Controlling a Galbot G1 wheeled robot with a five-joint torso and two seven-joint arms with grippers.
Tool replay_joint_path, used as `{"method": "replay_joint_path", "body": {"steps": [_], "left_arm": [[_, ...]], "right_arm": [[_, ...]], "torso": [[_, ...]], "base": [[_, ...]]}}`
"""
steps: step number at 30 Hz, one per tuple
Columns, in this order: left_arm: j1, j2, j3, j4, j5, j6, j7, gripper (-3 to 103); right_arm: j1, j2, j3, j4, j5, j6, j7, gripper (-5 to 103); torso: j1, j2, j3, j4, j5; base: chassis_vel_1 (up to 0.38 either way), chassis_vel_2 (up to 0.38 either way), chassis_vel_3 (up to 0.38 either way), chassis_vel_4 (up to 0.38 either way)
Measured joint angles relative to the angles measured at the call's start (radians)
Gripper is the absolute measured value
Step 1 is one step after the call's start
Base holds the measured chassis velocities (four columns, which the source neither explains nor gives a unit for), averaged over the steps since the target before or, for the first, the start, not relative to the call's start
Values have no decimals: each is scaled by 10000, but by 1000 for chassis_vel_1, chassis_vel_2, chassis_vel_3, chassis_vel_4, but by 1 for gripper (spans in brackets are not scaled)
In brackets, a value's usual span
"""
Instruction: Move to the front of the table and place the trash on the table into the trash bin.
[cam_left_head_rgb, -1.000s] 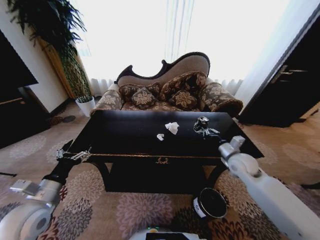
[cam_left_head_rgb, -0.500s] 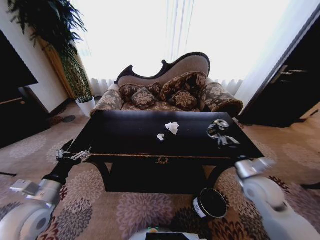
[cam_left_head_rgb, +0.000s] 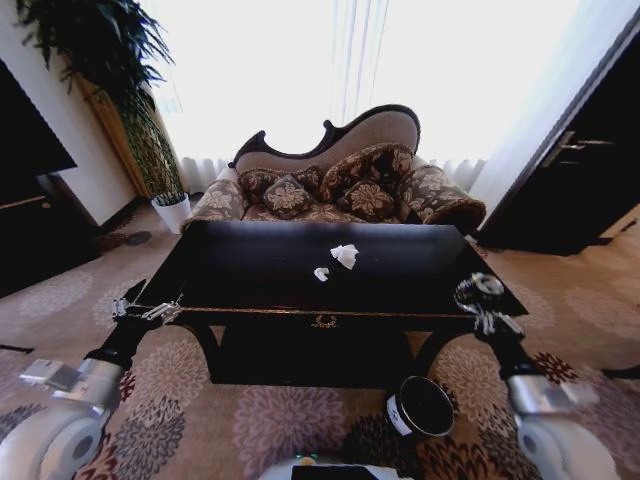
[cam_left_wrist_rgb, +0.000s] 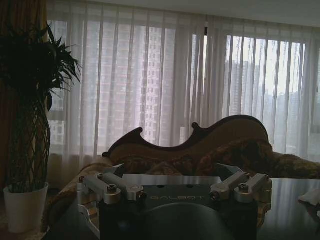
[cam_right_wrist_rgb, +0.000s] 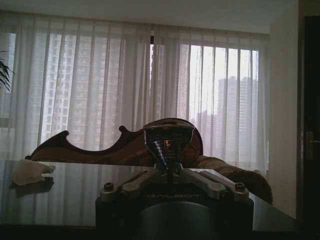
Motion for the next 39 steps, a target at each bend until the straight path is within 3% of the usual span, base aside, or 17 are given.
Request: {"method": "replay_joint_path", "body": {"steps": [2, 5, 16, 27, 39], "left_arm": [[0, 0, 0, 0, 0, 0, 0, 100], [0, 0, 0, 0, 0, 1, 0, 100], [0, 0, 0, 0, 0, 0, 0, 100], [0, 0, 0, 0, 0, 0, 0, 100], [0, -1, 0, 0, 0, 0, 1, 100]], "right_arm": [[-70, 98, 14, -76, -101, 136, -5, 0], [-190, 515, -73, -682, -938, 930, -77, 0], [-7, 1088, -978, -2192, -1736, 1873, -48, 0], [872, 1102, -1891, -4544, -2679, 2330, -31, 0], [2802, 604, -3039, -9289, -3945, 3217, 9, 0]], "torso": [[0, 0, 0, 0, 0], [0, 0, 0, 0, -1], [0, 1, 0, 1, -1], [1, 0, 1, 0, 1], [1, 0, 1, 0, 0]], "base": [[0, 0, 0, 0], [0, 0, 0, 0], [0, 0, 0, 0], [0, 0, 0, 0], [0, 0, 0, 0]]}}
